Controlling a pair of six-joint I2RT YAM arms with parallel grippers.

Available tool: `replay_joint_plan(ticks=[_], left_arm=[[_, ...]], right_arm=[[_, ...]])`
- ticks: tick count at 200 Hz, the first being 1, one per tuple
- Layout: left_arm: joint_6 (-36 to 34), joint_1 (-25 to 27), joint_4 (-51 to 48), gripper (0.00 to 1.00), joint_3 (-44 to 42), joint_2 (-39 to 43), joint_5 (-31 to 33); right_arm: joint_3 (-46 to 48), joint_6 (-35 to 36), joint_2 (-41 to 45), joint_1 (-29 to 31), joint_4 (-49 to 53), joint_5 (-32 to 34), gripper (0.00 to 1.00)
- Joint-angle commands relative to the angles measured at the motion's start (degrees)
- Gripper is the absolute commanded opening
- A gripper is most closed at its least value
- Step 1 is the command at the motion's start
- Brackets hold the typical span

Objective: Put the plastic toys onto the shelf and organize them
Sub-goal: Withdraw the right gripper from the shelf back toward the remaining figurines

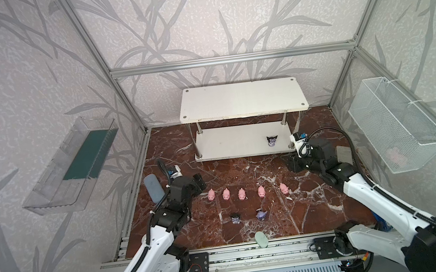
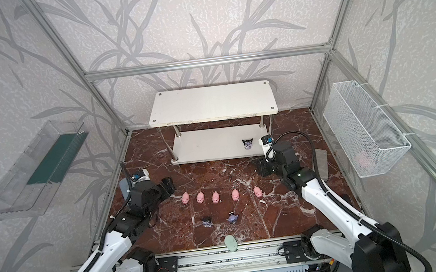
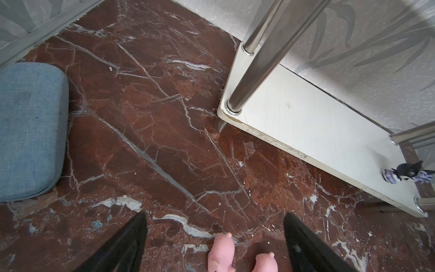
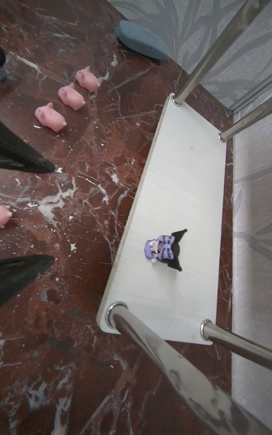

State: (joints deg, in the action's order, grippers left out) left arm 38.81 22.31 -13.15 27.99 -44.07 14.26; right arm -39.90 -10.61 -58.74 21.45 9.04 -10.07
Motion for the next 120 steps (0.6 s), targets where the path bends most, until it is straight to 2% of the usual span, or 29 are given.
replay_joint_plan(ticks=[1,36,74,95,120], left_arm=[[2.25,2.27,-2.79,0.89,-0.37,0.71,2.97],[3.63,7.22,-2.16,0.89,-0.04,-0.91,5.79],[4.08,9.58,-0.98,0.89,0.18,-2.68,7.64],[3.61,9.87,-0.32,0.89,0.14,-2.77,8.05],[3.14,10.03,-0.13,0.89,-0.02,-2.29,8.23]], right_arm=[[3.77,-1.88,6.4,4.5,3.89,1.57,0.57],[11.29,-9.7,14.57,20.58,6.17,8.39,0.57],[16.89,-20.49,14.92,40.82,5.69,19.17,0.61],[17.39,-23.82,12.15,47.33,4.82,22.72,0.65],[17.05,-25.28,8.12,51.59,1.96,25.66,0.72]])
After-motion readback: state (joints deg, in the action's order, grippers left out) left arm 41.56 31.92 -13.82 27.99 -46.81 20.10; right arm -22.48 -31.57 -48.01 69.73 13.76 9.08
